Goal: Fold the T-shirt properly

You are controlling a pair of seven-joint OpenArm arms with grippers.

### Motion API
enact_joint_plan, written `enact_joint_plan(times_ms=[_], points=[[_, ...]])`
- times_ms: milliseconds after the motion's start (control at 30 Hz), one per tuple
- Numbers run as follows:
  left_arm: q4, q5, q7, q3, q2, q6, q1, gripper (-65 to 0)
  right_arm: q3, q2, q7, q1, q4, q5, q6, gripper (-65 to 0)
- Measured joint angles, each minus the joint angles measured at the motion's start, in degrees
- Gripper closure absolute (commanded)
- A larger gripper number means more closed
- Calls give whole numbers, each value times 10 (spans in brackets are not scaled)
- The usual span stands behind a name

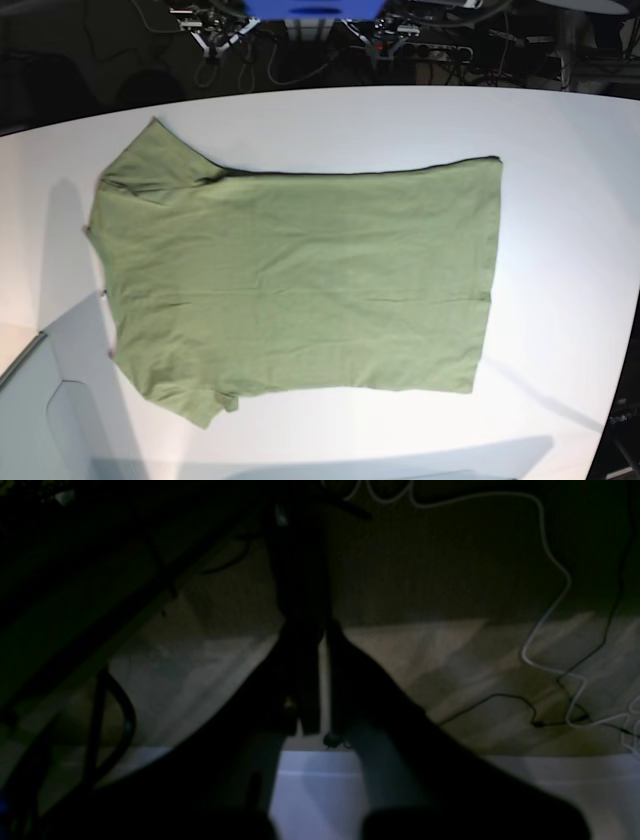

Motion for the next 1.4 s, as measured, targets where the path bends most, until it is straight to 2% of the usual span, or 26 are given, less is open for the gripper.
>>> enact_joint_plan(times_ms=[400, 533, 800, 1000, 1200, 1400], points=[[0, -5, -2, 0, -1, 0, 13, 0, -1, 15, -6, -12, 0, 0, 0, 0], [0, -2, -2, 1, -1, 0, 13, 0, -1, 16, -31, -13, 0, 0, 0, 0], [0, -3, -2, 0, -1, 0, 13, 0, -1, 16, -28, -15, 1, 0, 0, 0], [6, -6, -11, -1, -3, 0, 23, 0, -1, 16, -30, -73, 89, 0, 0, 0], [172, -3, -5, -2, -15, -1, 121, 0, -4, 21, -70, -143, 205, -2, 1, 0], [395, 0, 11, -3, -50, 1, 283, 0, -1, 47, -73, -275, 420, -1, 7, 0]])
